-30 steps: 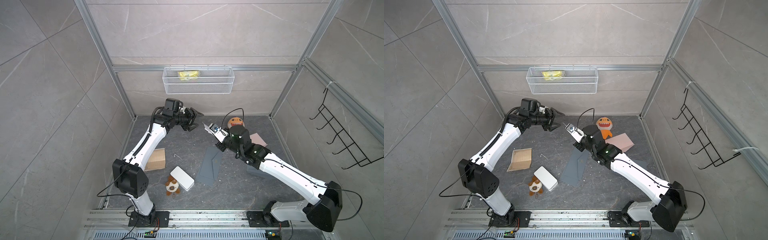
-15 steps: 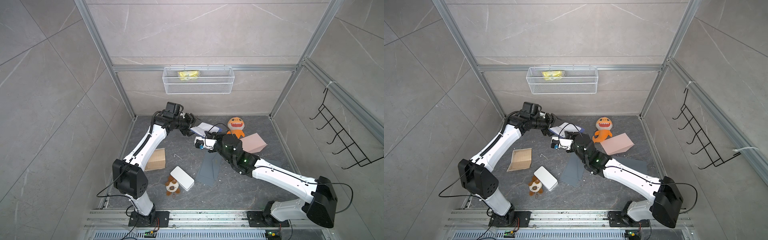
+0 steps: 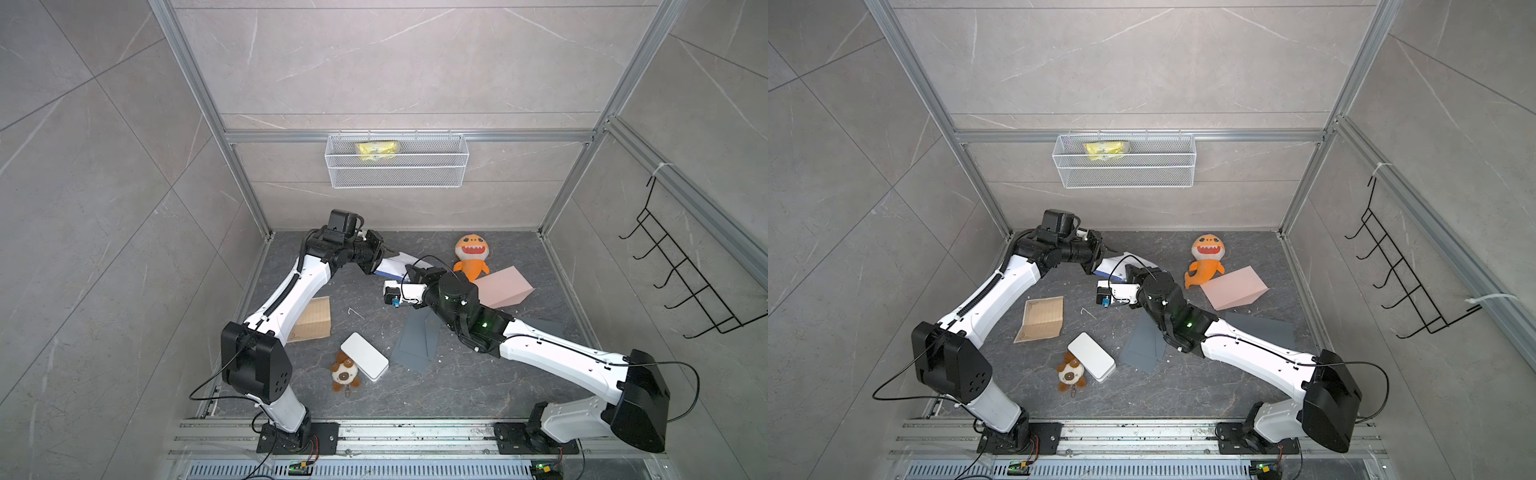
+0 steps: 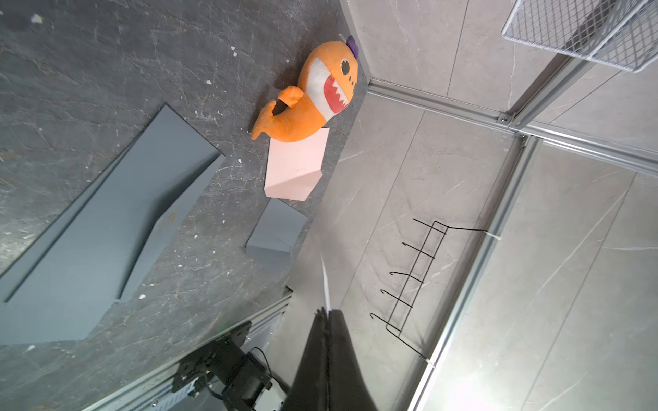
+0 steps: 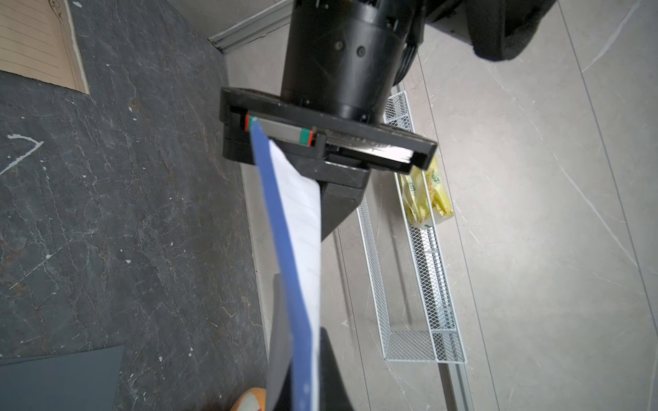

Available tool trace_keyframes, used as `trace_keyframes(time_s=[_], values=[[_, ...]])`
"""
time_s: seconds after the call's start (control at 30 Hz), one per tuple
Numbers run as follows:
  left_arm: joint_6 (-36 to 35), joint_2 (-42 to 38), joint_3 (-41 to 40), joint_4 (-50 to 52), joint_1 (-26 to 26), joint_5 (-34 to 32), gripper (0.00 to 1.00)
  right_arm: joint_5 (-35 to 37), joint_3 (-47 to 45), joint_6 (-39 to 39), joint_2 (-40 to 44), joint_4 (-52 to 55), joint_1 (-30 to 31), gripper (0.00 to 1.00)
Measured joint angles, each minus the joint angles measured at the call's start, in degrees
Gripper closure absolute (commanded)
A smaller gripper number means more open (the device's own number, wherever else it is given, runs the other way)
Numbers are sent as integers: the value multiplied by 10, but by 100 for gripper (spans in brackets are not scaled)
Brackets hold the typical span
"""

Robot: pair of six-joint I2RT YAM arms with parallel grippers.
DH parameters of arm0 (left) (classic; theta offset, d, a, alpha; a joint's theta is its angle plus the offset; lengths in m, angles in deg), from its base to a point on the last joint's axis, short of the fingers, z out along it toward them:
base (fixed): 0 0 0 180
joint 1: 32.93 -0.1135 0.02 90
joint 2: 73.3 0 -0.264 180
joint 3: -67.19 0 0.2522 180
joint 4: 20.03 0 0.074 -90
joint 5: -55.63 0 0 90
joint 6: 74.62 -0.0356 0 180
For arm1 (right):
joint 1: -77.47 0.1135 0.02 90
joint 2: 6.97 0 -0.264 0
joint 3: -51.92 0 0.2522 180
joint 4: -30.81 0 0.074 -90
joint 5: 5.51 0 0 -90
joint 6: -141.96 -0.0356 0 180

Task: Take the letter paper out of the envelope
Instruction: Unfold the letter paper.

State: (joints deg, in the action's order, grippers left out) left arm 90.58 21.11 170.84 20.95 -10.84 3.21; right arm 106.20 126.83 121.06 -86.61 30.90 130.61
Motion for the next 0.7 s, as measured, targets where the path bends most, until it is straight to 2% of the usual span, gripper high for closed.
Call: trace_keyframes(time_s=[0.1, 0.13, 0.23, 0.3, 0.37, 0.57, 0.7], values=[[0, -5, -2, -10, 0, -1, 100, 0, -5, 0, 0, -2, 4, 100], [0, -7, -3, -12, 0, -1, 100, 0, -6, 0, -1, -3, 5, 97], [0, -15, -6, -22, 0, -3, 100, 4, -10, -1, -1, -4, 12, 85], [0, -21, -8, -34, 0, -6, 100, 12, -13, -3, -1, -6, 17, 72], [0, -26, -10, -46, 0, -9, 100, 21, -17, -9, -1, -10, 21, 65], [-1, -31, -14, -80, -3, -14, 100, 41, -23, -54, 2, -2, 32, 60], [-1, -31, -18, -99, -5, -14, 100, 47, -22, -122, 25, 37, 32, 53]])
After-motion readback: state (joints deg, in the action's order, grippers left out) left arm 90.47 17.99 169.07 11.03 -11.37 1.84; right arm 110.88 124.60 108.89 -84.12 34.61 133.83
